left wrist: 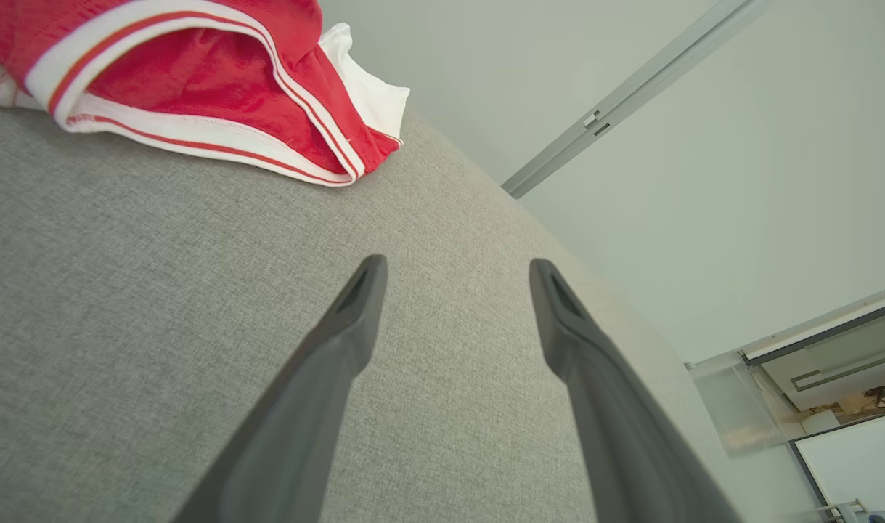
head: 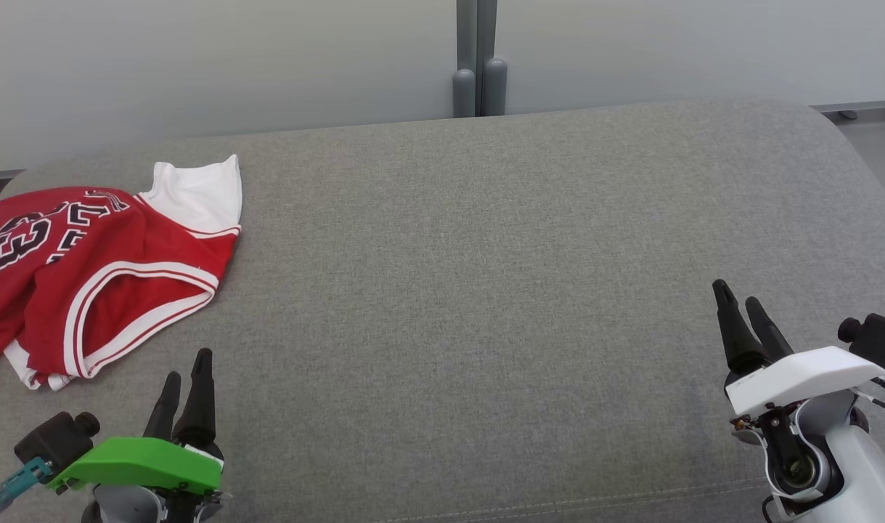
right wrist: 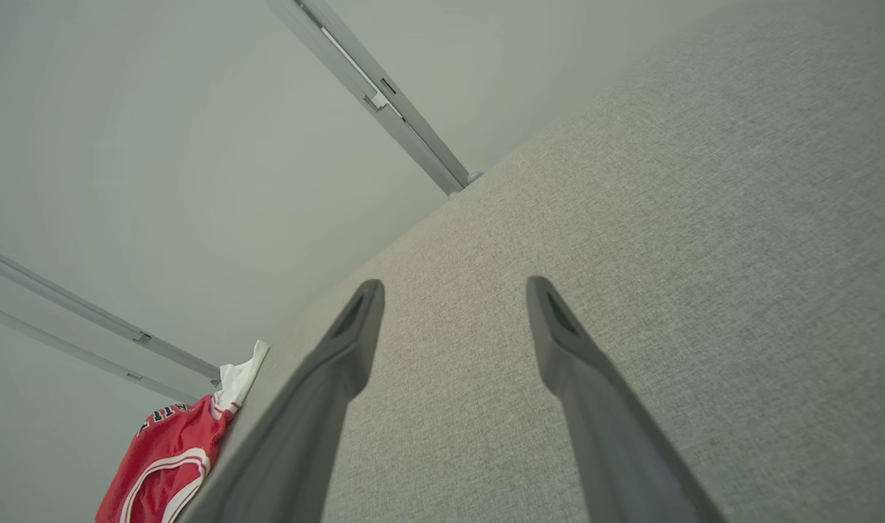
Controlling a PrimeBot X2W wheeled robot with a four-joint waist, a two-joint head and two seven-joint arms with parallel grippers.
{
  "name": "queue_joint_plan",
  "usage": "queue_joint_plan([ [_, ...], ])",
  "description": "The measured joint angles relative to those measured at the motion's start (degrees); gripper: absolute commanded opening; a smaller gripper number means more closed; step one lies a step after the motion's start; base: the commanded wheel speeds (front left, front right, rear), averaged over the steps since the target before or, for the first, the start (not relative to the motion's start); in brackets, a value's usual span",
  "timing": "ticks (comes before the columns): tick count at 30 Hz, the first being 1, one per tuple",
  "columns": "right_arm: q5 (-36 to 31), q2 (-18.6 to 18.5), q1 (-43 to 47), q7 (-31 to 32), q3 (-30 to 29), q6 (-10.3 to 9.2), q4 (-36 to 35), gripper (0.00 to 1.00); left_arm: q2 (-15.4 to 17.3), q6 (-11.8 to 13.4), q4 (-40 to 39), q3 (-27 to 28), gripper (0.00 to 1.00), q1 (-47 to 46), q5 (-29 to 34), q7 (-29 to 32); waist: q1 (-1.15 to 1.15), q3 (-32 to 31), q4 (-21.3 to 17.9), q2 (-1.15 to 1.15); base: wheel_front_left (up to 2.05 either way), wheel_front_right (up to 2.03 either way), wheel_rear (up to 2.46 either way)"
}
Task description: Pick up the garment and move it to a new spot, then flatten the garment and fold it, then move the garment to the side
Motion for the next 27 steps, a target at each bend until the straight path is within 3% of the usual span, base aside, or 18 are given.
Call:
queue_joint_plan([
  [27,-19.69,-2.65,-0.60,-5.01,4.63,-2.71,-0.34,1.00,-0.01,0.98,-1.46,-1.07,1.00,0.01,22.80,-5.30,0.00,-0.38,0.06,0.00,0.00,0.00,0.00],
])
